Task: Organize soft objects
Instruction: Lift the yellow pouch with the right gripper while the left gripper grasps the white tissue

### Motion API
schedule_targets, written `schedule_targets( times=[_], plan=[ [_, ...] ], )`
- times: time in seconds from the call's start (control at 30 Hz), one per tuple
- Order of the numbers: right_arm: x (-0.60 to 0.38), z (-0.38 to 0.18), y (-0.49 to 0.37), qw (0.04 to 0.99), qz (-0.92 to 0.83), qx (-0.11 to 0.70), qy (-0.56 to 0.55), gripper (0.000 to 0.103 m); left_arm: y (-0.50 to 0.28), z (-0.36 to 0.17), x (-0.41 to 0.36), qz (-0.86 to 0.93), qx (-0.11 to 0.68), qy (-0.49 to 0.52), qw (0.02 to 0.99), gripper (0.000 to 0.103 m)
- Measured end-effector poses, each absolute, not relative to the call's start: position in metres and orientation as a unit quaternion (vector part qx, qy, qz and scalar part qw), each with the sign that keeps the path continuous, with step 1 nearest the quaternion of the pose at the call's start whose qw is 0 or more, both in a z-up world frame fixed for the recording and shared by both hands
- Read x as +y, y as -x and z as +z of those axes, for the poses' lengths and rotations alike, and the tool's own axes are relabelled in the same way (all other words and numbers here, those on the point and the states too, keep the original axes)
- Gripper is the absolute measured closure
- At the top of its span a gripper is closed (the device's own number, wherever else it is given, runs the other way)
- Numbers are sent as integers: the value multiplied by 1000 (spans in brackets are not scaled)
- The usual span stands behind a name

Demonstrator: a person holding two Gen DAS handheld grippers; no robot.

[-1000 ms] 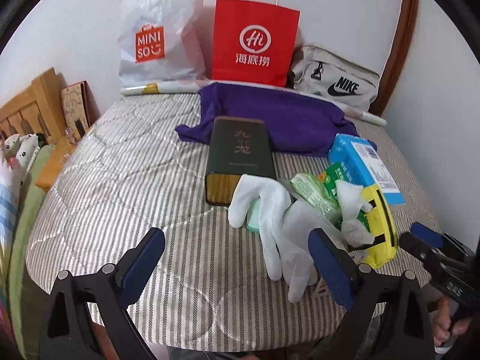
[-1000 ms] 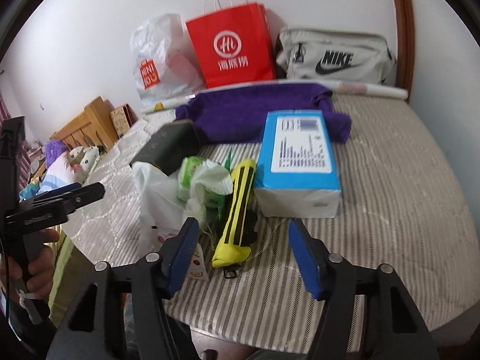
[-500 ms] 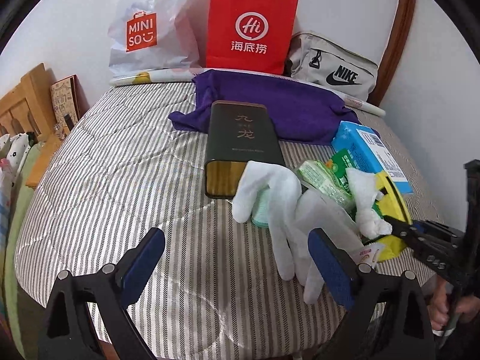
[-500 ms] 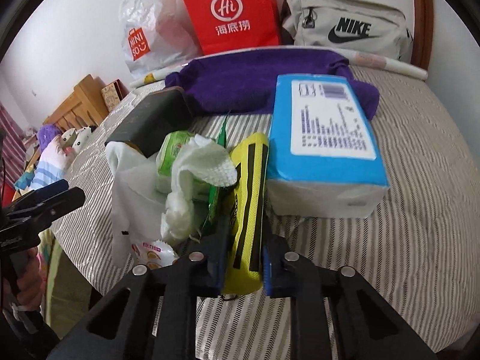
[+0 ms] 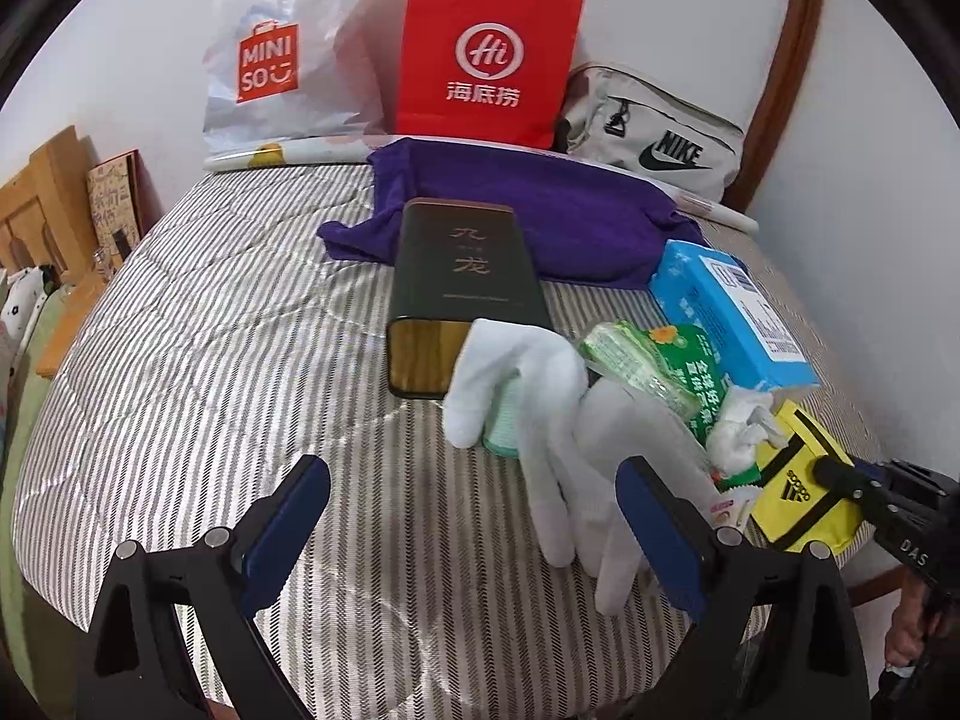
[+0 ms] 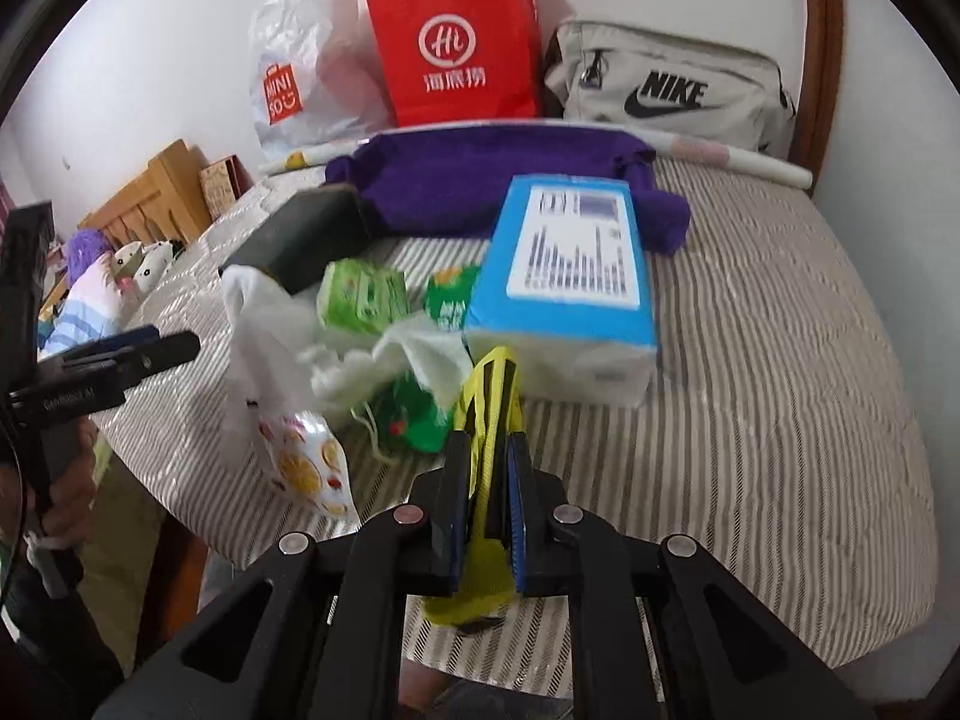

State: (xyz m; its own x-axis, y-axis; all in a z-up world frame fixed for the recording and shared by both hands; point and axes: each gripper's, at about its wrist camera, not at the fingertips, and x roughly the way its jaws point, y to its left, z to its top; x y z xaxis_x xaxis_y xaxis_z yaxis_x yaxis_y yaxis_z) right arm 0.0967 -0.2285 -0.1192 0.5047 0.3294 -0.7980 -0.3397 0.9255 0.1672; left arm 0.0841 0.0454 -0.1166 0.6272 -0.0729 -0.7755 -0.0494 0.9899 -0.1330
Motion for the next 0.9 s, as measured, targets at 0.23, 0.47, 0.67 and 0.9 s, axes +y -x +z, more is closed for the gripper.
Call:
schedule_targets(
  times=[0.23, 0.47, 0.67, 0.9],
  plan=[
    [-219, -149, -111, 848, 204, 489, -4, 79, -90, -120, 40, -22, 436, 71, 897, 7],
    [-237, -140, -105, 859, 198, 472, -16, 91, -93, -110, 25, -62, 416, 62, 905, 11],
    [-251, -130, -100, 870, 184, 456, -15, 92, -101, -107, 6, -85, 418, 43, 903, 11],
    [-260, -134, -104, 870, 179, 459, -16, 92, -102, -92, -32, -141, 399, 10, 906, 11]
  ],
)
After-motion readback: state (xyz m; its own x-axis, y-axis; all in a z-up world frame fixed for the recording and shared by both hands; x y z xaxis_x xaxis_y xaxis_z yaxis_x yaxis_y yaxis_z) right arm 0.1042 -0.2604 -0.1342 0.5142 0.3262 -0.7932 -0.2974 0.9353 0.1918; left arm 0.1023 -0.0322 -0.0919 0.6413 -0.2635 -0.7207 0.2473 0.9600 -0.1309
